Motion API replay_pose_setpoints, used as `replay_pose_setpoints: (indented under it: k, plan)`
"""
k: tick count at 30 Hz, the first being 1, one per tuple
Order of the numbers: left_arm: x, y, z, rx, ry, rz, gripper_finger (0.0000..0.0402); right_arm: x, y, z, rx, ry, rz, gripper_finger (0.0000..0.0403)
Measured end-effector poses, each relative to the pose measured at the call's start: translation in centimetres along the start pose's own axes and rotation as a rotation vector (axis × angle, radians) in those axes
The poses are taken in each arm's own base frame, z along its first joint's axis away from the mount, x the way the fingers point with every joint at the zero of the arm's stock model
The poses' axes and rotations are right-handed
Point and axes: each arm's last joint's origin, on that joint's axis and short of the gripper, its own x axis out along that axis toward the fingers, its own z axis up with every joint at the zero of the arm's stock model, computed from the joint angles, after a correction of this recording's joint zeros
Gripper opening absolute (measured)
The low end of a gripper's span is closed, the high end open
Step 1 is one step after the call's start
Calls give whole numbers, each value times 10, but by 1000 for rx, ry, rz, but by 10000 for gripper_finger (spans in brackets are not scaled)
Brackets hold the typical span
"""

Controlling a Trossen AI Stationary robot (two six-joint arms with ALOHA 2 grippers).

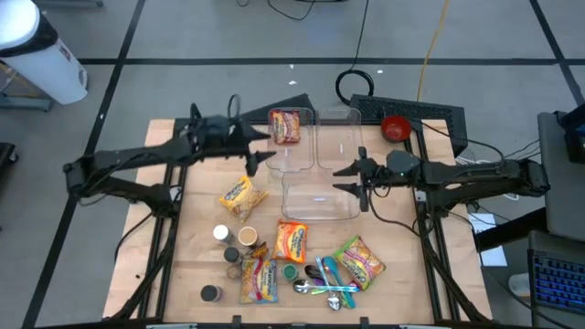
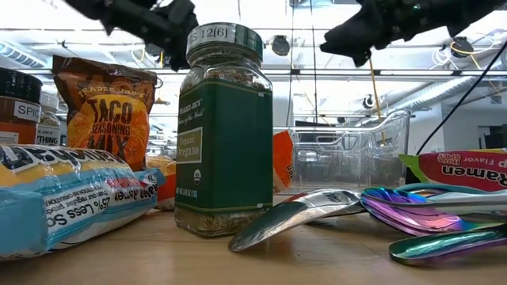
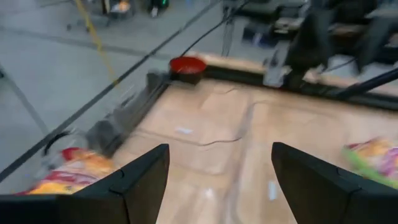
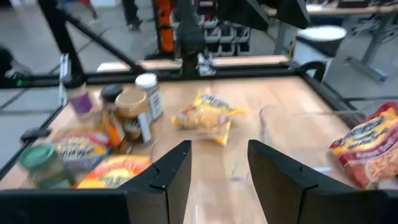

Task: Pick & Place Food Item
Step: Put the green noodle pack into the left transparent bin

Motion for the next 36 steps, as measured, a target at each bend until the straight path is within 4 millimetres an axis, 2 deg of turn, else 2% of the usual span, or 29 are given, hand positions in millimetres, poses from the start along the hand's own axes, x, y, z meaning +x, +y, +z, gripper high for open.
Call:
replay_pose_setpoints:
  k: [4,7,11,16,20,24,31,36]
  plan:
    - [-12,-11,-24,-33,-56,-41,285,-7,10,-2,-20,37,64,153]
    - [-19,-14,-35,-58,-72,-52,285,-11,21,-5,-48,67,208,158]
    - [-20,-12,-43,-94,-90,-7,285,-13,40,-11,-50,135,393,178]
    - [-18,-10,-45,-129,-93,68,285,-9,66,-28,-45,225,478,215]
    - [-17,-9,-46,-148,-84,77,285,-4,83,-42,-1,310,434,240]
    - [-17,-9,-46,-159,-85,75,285,-4,92,-55,162,462,408,248]
    - [-17,-10,-46,-234,-87,68,285,-19,88,-81,481,821,187,234]
    - [-17,-10,-46,-233,-86,68,285,-19,84,-97,580,819,91,227]
